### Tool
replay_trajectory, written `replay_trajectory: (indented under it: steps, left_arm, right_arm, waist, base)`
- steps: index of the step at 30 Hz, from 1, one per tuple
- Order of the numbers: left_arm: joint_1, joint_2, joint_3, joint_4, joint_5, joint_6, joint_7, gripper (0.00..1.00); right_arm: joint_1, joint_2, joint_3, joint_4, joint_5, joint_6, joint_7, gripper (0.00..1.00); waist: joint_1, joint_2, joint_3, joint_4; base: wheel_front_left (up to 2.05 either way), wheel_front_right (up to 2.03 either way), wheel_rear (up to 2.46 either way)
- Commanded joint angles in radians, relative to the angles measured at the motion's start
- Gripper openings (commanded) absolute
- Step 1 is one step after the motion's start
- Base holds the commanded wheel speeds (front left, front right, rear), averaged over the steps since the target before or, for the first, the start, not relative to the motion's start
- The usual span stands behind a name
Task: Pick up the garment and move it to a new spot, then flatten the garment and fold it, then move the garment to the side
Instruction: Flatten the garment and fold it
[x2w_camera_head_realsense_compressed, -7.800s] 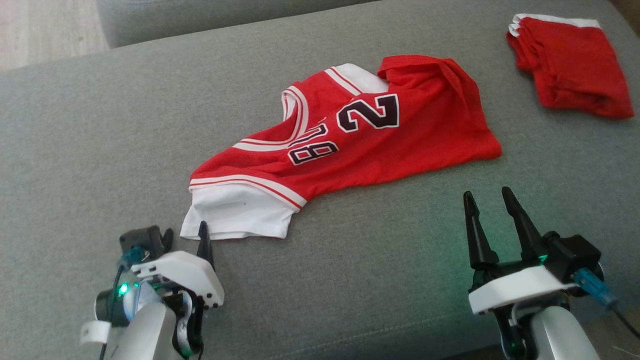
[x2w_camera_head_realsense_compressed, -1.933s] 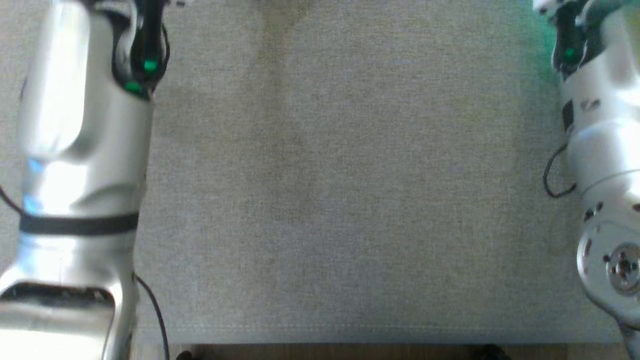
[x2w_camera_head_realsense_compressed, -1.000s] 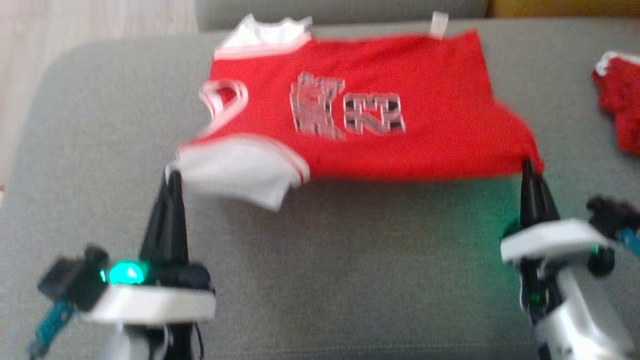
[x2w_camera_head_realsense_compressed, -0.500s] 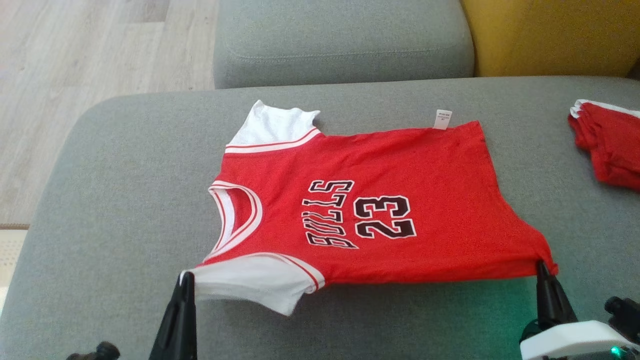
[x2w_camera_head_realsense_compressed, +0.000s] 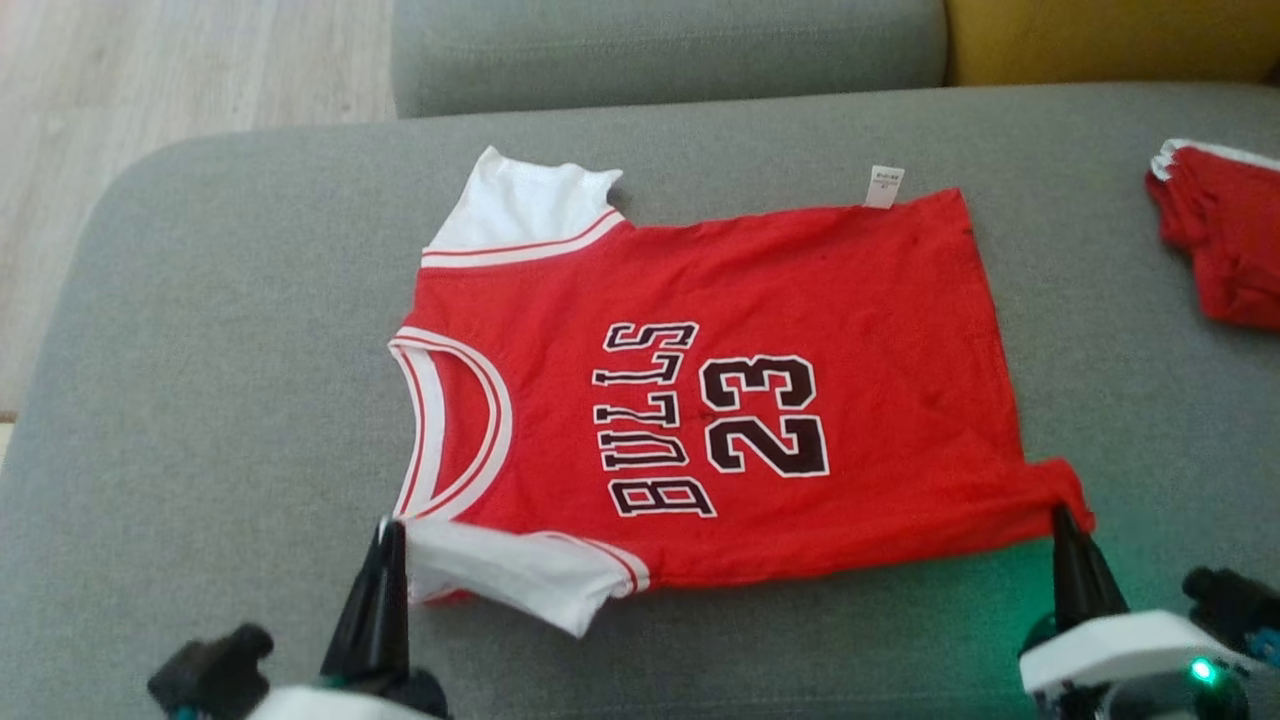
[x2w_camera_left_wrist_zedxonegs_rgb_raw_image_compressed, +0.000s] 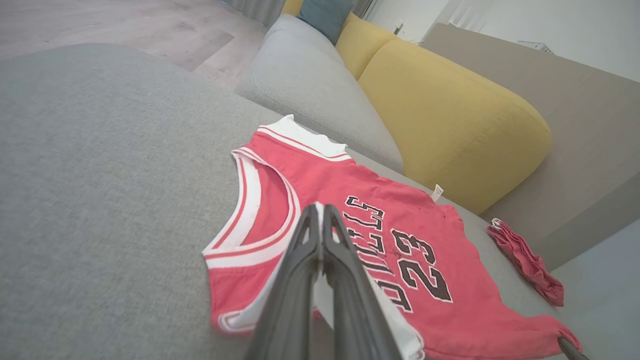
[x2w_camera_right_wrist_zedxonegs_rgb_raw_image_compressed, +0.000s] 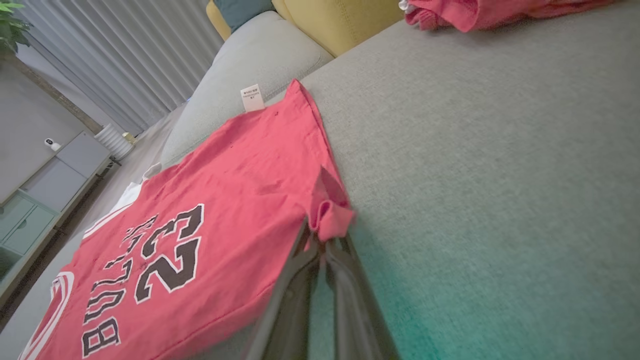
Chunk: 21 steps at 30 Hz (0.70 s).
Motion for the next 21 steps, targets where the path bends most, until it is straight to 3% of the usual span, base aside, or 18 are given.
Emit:
replay_trajectory:
  steps: [1, 12, 21]
  left_arm:
    - [-0.069, -0.003, 0.026, -0.02, 0.0, -0.009, -0.017, 0.0]
    - [-0.391, -0.009, 0.057, 0.255, 0.01, -0.029, -0.068, 0.0]
    - [-0.549, -0.011, 0.103, 0.416, 0.063, -0.041, -0.08, 0.0]
  right_arm:
    - [-0.05, -0.007, 0.032, -0.027, 0.005, -0.001, -0.014, 0.0]
    - [-0.224, -0.007, 0.074, 0.087, 0.035, -0.001, -0.06, 0.0]
    - [-0.382, -0.007, 0.116, 0.242, 0.056, -0.001, -0.112, 0.0]
  waist:
    - [0.0001, -0.0001, 0.009, -0.003]
    - [0.0001, -0.0001, 0.093, -0.031]
    - [0.0001, -0.0001, 0.164, -0.044]
  base:
    - [0.0, 0.0, 0.0]
    - [0.0, 0.0, 0.0]
    - [0.0, 0.0, 0.0]
